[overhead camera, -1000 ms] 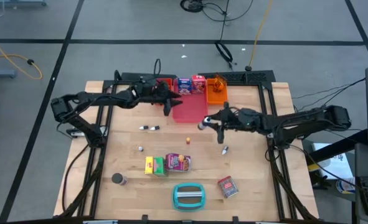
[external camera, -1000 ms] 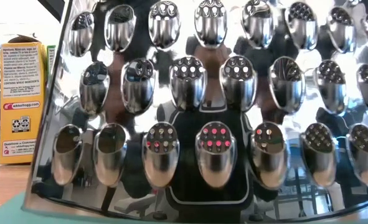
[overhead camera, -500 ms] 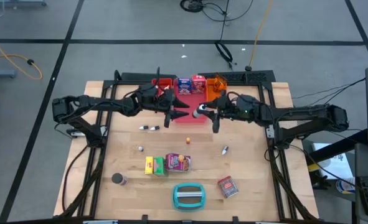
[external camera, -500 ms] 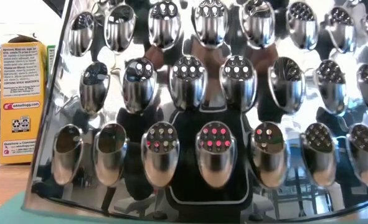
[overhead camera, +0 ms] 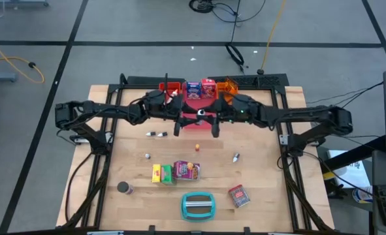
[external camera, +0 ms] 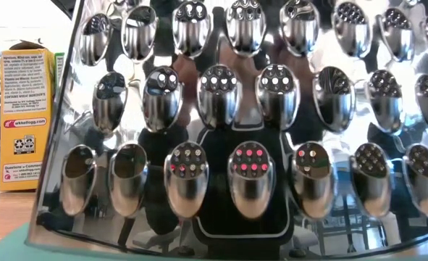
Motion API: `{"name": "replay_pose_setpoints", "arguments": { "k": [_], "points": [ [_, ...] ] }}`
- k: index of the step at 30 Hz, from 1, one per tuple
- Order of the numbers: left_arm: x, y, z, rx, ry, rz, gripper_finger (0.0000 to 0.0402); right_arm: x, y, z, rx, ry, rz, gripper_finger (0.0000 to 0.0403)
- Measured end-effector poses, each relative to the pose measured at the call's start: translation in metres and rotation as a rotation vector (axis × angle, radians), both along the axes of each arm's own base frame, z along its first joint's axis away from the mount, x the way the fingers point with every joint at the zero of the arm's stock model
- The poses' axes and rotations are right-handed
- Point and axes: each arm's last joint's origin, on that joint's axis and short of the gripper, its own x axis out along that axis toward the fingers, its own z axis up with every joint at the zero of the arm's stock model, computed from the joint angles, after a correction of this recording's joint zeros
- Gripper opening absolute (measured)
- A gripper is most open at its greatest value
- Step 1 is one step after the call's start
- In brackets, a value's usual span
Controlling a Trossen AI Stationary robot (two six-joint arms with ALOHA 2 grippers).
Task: Pick & Place Kitchen Items
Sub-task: Put the large black food coloring bottle into the red bin
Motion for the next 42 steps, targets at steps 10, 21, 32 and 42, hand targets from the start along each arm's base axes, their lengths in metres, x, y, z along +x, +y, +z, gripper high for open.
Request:
{"name": "replay_pose_setpoints", "arguments": {
  "k": [10, 21, 32, 42],
  "points": [
    [0.000, -0.001, 0.001, 0.007, -0.005, 0.014, 0.0153, 0.008, -0.004, 0.010, -0.013, 0.000, 0.015, 0.0110],
    [0.001, -0.002, 0.002, -0.006, -0.008, 0.068, 0.0187, 0.008, -0.004, 0.011, -0.021, -0.012, 0.015, 0.0110],
    [0.003, -0.006, 0.005, 0.023, -0.049, 0.094, 0.0207, 0.009, -0.004, 0.014, -0.026, -0.029, 0.020, 0.0110],
    [0.004, -0.008, 0.005, 0.056, -0.053, 0.088, 0.0079, 0.008, -0.004, 0.013, -0.024, -0.019, 0.019, 0.0110]
  ]
}}
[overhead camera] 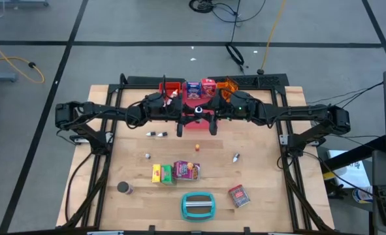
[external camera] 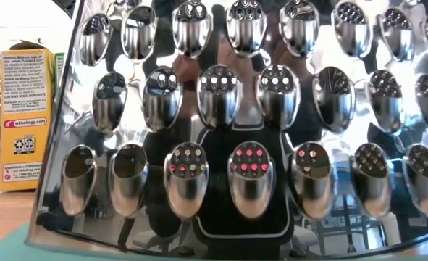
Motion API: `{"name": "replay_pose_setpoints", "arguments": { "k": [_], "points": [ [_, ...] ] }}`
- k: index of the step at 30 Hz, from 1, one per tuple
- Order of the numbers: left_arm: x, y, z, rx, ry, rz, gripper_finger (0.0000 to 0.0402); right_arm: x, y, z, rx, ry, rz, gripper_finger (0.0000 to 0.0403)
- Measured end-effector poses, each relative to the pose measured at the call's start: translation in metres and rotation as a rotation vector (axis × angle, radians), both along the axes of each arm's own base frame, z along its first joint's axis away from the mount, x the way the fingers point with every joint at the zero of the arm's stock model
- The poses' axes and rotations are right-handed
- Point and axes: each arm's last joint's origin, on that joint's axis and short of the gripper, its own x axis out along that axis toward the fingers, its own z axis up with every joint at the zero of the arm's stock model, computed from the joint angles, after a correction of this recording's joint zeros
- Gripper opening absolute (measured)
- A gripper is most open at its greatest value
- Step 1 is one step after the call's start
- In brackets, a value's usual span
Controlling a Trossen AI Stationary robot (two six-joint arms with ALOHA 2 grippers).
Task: Pick & Place Kitchen Items
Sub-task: Put the large black food coloring bottle into the red bin
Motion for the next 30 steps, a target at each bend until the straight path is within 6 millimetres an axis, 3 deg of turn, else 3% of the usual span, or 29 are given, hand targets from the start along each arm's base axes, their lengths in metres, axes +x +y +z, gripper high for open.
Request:
{"name": "replay_pose_setpoints", "arguments": {
  "k": [8, 15, 30],
  "points": [
    [-0.002, 0.005, -0.001, -0.005, 0.006, 0.014, 0.0081, -0.001, 0.000, -0.002, -0.015, 0.029, -0.002, 0.0145],
    [-0.005, 0.018, -0.002, -0.018, 0.022, 0.070, 0.0081, -0.010, -0.007, -0.002, -0.030, 0.087, -0.029, 0.0145],
    [-0.044, 0.079, -0.009, -0.060, 0.209, 0.418, 0.0086, -0.015, -0.001, -0.016, 0.028, 0.240, -0.010, 0.0138]
  ]
}}
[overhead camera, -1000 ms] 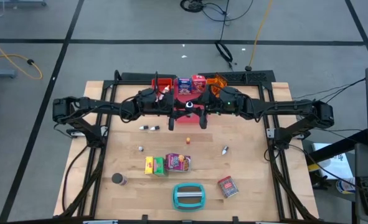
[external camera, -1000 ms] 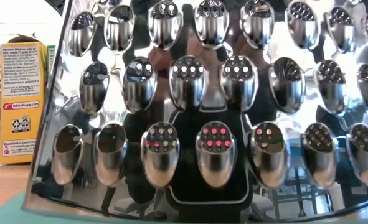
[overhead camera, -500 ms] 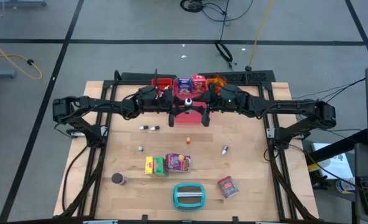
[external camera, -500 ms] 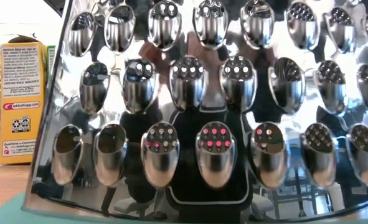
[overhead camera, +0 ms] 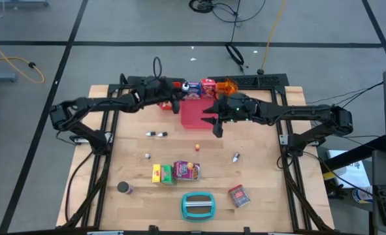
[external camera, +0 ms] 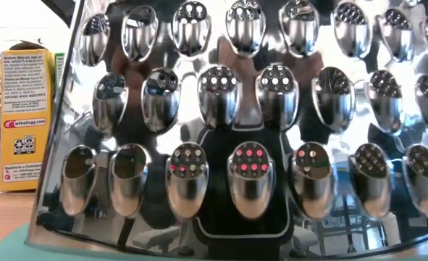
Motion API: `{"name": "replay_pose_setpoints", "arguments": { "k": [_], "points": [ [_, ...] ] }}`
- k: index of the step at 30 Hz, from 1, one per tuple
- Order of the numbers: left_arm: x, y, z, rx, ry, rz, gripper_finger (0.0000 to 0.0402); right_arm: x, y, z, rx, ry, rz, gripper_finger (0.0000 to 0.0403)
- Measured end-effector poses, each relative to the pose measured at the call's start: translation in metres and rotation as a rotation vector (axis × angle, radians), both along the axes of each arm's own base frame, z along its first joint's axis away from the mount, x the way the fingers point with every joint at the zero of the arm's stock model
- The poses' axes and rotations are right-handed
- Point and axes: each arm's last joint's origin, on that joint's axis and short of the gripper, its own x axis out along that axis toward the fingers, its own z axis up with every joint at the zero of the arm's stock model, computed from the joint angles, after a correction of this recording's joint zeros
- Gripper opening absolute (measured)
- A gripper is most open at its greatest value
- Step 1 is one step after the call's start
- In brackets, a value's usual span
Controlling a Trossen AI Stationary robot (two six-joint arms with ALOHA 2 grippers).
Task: Pick & Place Kitchen Items
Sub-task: Put the large black food coloring bottle into the red bin
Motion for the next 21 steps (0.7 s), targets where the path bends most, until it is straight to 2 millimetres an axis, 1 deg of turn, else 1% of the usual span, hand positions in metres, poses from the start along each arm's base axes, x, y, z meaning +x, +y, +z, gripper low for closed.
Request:
{"name": "replay_pose_setpoints", "arguments": {
  "k": [7, 13, 16, 21],
  "points": [
    [-0.021, 0.026, -0.012, -0.078, 0.104, 0.106, 0.0087, 0.001, 0.015, -0.004, 0.007, 0.044, 0.046, 0.0134],
    [-0.041, 0.046, -0.018, -0.162, 0.131, 0.215, 0.0088, 0.000, 0.024, -0.008, 0.013, 0.078, 0.072, 0.0134],
    [-0.049, 0.050, -0.025, -0.193, 0.138, 0.256, 0.0088, -0.001, 0.025, -0.014, 0.008, 0.093, 0.060, 0.0134],
    [-0.059, 0.050, -0.041, -0.236, 0.172, 0.307, 0.0088, -0.003, 0.024, -0.026, 0.005, 0.103, 0.020, 0.0134]
  ]
}}
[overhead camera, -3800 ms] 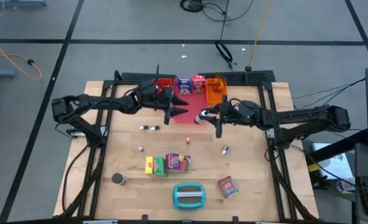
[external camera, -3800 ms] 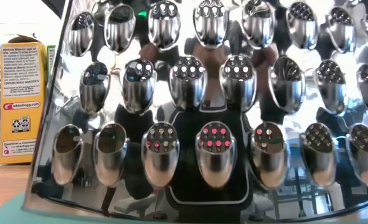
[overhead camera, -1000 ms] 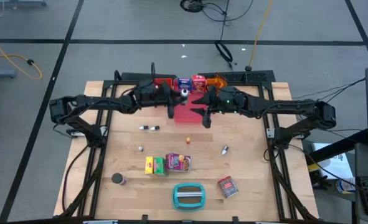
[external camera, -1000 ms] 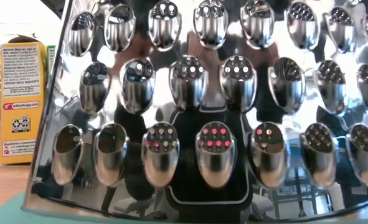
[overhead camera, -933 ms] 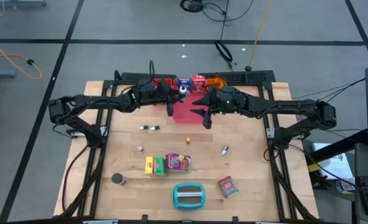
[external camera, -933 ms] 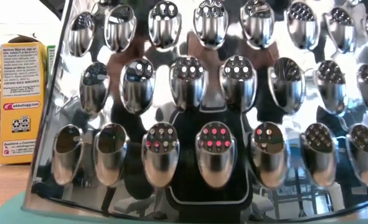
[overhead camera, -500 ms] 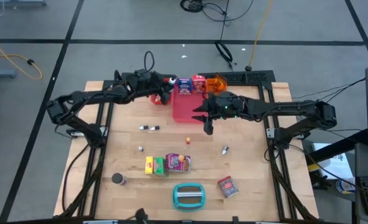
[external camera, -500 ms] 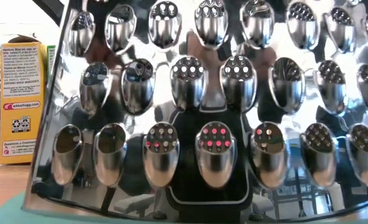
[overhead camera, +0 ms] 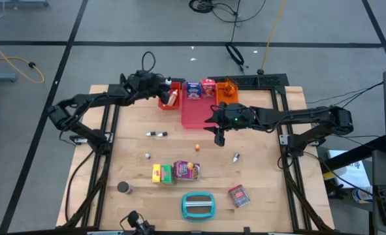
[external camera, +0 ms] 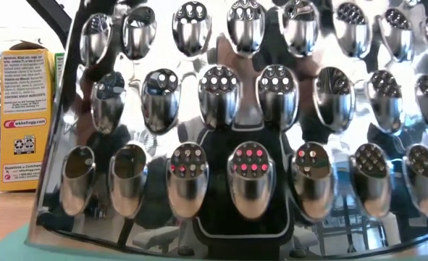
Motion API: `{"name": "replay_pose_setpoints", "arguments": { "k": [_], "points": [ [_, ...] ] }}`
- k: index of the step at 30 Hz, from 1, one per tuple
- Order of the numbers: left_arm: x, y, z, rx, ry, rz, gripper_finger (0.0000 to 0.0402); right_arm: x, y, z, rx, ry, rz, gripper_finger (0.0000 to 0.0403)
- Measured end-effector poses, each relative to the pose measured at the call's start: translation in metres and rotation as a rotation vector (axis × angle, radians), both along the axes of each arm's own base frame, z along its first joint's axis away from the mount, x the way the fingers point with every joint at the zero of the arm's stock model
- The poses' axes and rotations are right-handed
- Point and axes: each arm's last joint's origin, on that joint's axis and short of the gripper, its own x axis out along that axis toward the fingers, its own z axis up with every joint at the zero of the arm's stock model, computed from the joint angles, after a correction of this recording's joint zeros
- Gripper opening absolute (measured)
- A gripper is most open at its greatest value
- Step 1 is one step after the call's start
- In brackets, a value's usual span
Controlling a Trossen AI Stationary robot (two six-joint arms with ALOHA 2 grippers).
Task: Pick & Place Kitchen Items
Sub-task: Put the large black food coloring bottle into the red bin, then put the small brown food coloring bottle into the red bin
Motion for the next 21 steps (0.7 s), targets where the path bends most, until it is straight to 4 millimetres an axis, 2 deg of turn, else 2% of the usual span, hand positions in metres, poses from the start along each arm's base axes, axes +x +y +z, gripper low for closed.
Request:
{"name": "replay_pose_setpoints", "arguments": {
  "k": [7, 16, 21],
  "points": [
    [-0.002, -0.005, -0.009, 0.021, -0.001, 0.010, 0.0097, 0.000, 0.000, -0.004, 0.002, -0.041, 0.001, 0.0134],
    [-0.002, -0.004, -0.008, 0.023, -0.008, 0.012, 0.0196, -0.004, 0.001, -0.018, 0.035, -0.011, -0.015, 0.0134],
    [0.001, -0.007, -0.008, 0.023, -0.006, -0.001, 0.0228, -0.005, 0.001, -0.020, 0.036, -0.002, -0.015, 0.0134]
  ]
}}
